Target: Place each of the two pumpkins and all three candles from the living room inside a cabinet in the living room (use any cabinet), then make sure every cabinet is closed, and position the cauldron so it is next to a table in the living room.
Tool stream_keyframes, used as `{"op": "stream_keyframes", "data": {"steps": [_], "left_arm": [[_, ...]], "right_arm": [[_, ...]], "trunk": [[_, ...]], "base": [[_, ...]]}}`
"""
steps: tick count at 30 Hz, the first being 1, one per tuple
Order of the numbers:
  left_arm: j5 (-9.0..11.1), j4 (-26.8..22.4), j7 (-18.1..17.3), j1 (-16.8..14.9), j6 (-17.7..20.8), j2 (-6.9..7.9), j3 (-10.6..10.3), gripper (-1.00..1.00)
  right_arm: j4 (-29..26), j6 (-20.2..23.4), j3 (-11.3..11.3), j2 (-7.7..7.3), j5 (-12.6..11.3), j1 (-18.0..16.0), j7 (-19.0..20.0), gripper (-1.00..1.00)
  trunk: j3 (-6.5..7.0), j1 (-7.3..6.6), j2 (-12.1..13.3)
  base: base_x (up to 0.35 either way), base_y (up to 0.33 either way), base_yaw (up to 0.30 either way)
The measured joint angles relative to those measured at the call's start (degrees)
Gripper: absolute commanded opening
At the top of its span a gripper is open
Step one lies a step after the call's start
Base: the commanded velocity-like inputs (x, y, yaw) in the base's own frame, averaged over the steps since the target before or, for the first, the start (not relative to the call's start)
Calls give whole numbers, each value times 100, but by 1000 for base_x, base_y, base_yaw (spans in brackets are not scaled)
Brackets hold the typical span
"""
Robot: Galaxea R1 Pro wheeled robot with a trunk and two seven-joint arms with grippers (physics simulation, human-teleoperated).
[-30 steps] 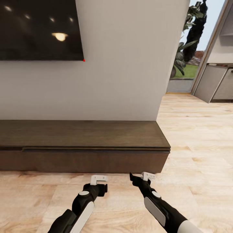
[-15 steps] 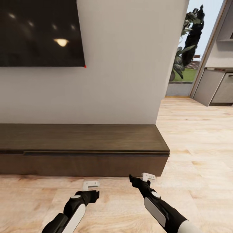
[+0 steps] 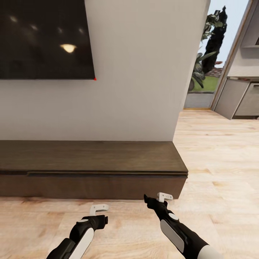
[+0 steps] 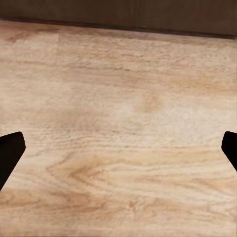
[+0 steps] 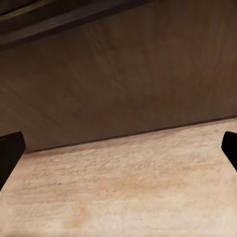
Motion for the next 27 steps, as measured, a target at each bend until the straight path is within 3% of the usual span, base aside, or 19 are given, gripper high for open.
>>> {"op": "stream_keyframes", "data": {"steps": [9, 27], "left_arm": [[0, 1, 13, 0, -7, 6, 5, 100], [1, 1, 32, 0, -8, -8, -2, 100]], "right_arm": [[-1, 4, 4, 8, -1, 0, 5, 100], [18, 9, 4, 17, -8, -2, 5, 100]], "trunk": [[161, -196, 361], [485, -593, 1083]], "base": [[-153, 0, 0], [-8, 0, 0]]}}
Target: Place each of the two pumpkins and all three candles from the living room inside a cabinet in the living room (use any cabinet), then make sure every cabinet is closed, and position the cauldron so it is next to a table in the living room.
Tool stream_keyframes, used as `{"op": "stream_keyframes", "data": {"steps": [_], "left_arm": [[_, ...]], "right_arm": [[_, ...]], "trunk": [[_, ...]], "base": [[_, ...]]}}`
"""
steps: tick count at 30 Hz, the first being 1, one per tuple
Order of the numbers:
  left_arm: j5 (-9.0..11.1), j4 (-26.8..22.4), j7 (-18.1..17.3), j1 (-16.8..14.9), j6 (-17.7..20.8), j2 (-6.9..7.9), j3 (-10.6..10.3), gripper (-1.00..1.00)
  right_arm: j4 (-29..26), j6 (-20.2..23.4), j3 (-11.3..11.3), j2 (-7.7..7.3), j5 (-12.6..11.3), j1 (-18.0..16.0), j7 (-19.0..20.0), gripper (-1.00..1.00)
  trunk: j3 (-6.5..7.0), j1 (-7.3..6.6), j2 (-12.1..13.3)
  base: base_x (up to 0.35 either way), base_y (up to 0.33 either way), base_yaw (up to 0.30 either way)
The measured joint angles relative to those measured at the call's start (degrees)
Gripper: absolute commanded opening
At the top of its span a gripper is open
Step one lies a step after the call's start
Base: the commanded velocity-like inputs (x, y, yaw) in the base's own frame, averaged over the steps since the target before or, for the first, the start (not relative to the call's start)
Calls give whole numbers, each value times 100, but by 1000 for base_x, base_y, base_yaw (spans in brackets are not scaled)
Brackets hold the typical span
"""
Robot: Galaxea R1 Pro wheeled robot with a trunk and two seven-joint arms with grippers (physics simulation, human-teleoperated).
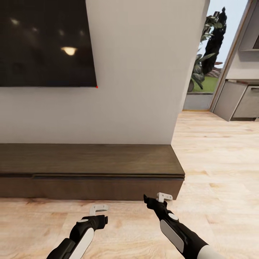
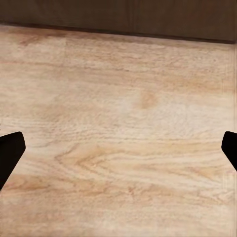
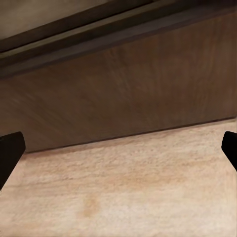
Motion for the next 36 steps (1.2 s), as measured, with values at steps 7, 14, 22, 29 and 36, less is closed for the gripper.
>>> {"op": "stream_keyframes", "data": {"steps": [7, 14, 22, 29, 36], "left_arm": [[8, 2, 2, 0, 0, -2, -2, 100], [8, 28, 6, 0, 0, -10, 0, 100], [7, 45, 10, 0, 0, -13, -2, 100], [8, 51, 19, 0, 0, -19, -2, 100], [8, 53, 19, 0, -1, -23, -2, 100]], "right_arm": [[0, 0, 0, 1, -1, 1, 0, 100], [3, 0, 0, 1, -2, 2, 0, 100], [3, 0, 0, 5, -1, 2, 0, 100], [8, 2, 0, 9, -2, 0, 0, 100], [9, 36, 0, 9, -8, 2, 0, 100]], "trunk": [[126, -154, 281], [251, -308, 562], [395, -483, 882], [521, -637, 1163], [646, -791, 1444]], "base": [[0, 0, 0], [0, 0, 0], [0, 0, 0], [0, 0, 0], [0, 0, 0]]}}
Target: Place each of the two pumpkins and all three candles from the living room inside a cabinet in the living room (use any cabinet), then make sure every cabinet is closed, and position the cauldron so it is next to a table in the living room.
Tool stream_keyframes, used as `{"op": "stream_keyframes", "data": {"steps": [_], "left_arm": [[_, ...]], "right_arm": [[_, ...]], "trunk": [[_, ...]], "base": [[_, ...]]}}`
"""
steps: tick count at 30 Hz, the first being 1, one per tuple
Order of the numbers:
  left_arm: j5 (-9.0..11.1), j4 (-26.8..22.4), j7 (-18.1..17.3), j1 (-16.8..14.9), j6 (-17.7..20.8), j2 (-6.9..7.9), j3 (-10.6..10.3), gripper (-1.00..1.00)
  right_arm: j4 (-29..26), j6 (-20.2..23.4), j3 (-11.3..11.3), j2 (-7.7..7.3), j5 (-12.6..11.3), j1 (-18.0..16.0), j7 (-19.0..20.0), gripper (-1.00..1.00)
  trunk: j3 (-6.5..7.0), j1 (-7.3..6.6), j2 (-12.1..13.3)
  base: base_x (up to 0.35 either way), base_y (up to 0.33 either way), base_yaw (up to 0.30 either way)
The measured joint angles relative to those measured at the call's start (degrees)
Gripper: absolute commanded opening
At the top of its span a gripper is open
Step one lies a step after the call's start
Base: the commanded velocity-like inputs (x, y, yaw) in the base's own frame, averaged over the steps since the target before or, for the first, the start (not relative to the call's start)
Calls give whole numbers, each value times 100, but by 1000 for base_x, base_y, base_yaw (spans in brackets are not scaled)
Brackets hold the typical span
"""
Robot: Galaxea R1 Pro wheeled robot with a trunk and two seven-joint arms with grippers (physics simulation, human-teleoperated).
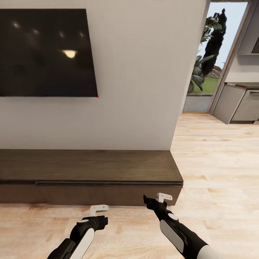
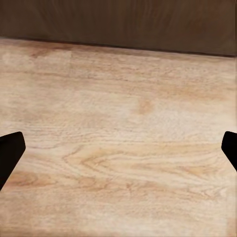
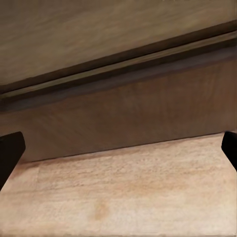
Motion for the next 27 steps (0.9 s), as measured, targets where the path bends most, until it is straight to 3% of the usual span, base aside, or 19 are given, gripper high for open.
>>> {"op": "stream_keyframes", "data": {"steps": [27], "left_arm": [[4, 44, 0, 0, -16, -10, 8, 100]], "right_arm": [[45, 87, 0, -9, 12, 0, 17, 100]], "trunk": [[485, -593, 1083]], "base": [[0, 0, 0]]}}
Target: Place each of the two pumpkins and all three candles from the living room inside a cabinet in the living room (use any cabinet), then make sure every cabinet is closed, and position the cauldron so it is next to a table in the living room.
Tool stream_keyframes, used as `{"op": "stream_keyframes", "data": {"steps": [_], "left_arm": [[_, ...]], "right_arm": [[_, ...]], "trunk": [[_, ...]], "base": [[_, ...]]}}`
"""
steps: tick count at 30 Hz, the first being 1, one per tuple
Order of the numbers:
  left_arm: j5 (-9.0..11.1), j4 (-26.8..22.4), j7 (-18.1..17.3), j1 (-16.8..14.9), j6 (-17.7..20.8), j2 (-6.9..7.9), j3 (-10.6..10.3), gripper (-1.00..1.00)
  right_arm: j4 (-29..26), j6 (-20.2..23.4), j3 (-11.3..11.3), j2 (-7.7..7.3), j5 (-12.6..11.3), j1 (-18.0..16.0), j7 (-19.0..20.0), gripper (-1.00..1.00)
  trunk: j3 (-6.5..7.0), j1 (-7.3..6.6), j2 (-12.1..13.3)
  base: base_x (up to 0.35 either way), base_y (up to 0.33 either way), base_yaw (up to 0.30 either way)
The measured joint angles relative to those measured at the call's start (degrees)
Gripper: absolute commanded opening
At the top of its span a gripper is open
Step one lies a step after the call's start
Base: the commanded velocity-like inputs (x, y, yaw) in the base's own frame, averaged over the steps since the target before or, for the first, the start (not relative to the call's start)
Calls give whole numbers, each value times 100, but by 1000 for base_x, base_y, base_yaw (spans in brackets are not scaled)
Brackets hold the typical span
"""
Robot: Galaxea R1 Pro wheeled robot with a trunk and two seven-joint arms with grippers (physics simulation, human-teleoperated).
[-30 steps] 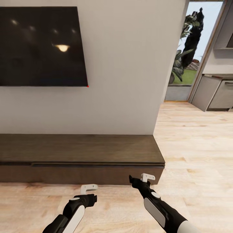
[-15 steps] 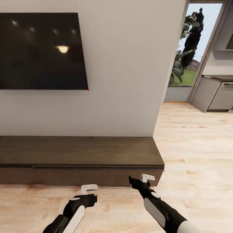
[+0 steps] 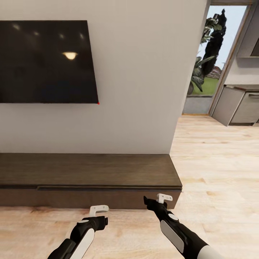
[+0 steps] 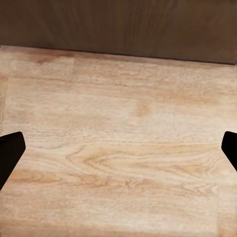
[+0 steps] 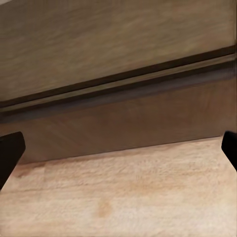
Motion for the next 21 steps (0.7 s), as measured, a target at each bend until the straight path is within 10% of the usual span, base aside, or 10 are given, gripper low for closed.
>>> {"op": "stream_keyframes", "data": {"steps": [21], "left_arm": [[-4, 589, -54, -29, -18, -29, -8, 100]], "right_arm": [[586, 226, -11, 37, -32, -3, 20, 100]], "trunk": [[377, -461, 842]], "base": [[0, 0, -3]]}}
